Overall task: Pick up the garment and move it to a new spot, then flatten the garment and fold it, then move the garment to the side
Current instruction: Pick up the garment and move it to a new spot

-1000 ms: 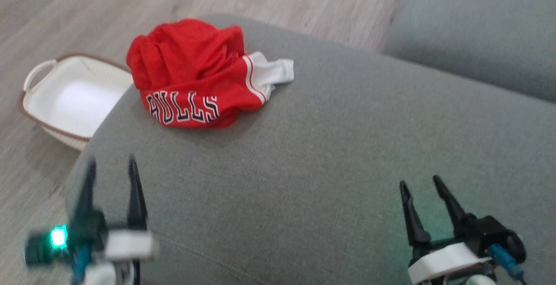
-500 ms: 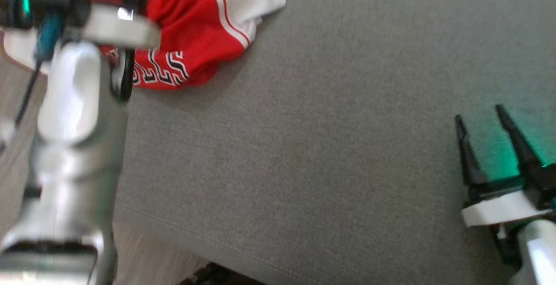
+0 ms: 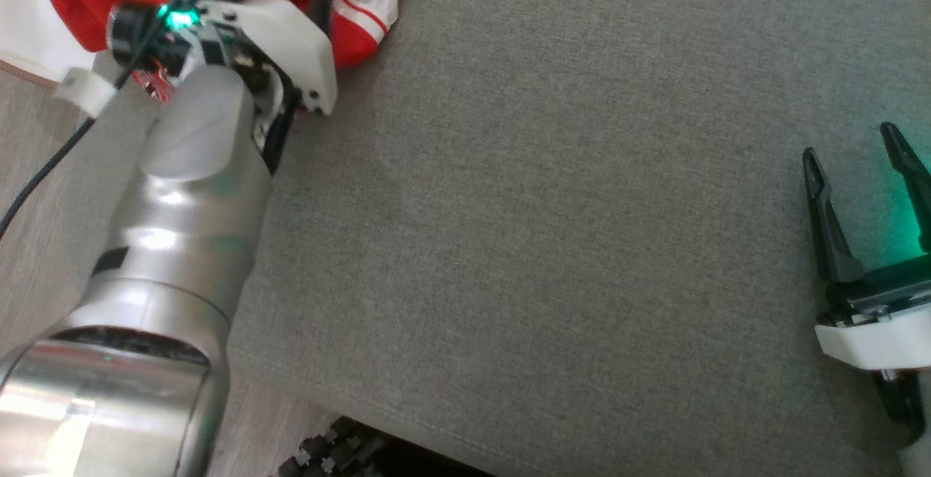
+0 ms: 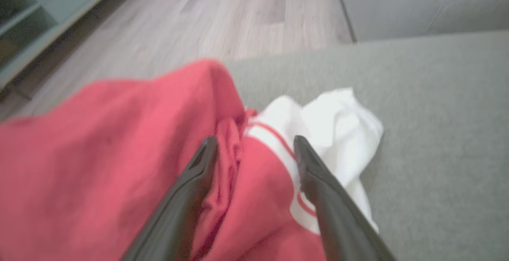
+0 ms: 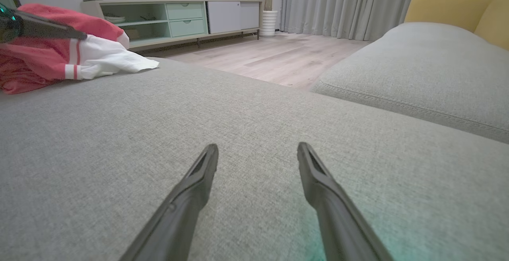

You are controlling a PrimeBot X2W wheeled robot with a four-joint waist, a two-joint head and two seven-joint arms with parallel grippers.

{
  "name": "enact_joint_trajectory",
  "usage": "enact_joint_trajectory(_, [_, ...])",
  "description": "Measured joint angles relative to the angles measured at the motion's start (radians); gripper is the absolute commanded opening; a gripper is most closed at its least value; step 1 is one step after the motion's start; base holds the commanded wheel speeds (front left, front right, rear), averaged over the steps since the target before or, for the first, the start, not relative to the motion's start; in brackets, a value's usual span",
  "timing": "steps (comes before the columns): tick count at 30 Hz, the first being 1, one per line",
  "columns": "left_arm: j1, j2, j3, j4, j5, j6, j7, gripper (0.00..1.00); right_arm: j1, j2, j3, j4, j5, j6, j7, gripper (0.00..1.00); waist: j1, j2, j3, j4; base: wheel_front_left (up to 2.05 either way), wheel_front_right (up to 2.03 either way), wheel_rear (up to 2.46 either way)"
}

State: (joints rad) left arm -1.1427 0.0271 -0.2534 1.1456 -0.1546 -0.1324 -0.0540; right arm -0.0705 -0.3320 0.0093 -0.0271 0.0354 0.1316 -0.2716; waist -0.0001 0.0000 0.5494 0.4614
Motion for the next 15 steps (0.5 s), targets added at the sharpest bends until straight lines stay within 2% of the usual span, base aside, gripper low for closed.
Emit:
enact_joint_trajectory(3, [0.001,-0.009,-0.056,0.046,-0.054,0.000,0.038,1.00,0.000,-0.001,0.000,-0.010,0.000,0.000,-0.001,1.00,0.0000,0.0000,0.009,-0.003,0.00,0.00,0.00])
enact_joint_trajectory(4, [0.002,-0.010,-0.074,0.049,-0.071,0.000,0.037,0.97,-0.001,-0.001,0.001,-0.012,0.000,0.000,-0.001,1.00,0.0000,0.0000,0.011,-0.004,0.00,0.00,0.00])
enact_joint_trajectory(5, [0.002,-0.009,-0.084,0.049,-0.084,0.000,0.028,0.31,-0.001,-0.001,0.002,-0.012,0.000,0.000,-0.001,1.00,0.0001,0.0000,0.011,-0.004,0.00,0.00,0.00])
enact_joint_trajectory(6, [0.002,-0.006,-0.099,0.049,-0.093,0.000,0.009,0.00,-0.001,-0.001,0.004,-0.011,0.000,0.000,-0.001,1.00,0.0001,0.0000,0.009,-0.005,0.00,0.00,0.00])
enact_joint_trajectory(11, [0.000,0.026,-0.147,0.048,-0.128,0.000,-0.076,0.00,-0.019,0.005,0.015,0.027,0.000,0.000,-0.001,1.00,0.0002,0.0000,-0.016,-0.011,0.00,0.00,0.00])
enact_joint_trajectory(15, [-0.015,0.060,-0.188,0.045,-0.137,0.000,-0.126,0.00,-0.040,0.040,0.026,0.084,0.000,0.000,0.001,1.00,0.0003,0.0000,-0.068,-0.024,0.00,0.00,0.00])
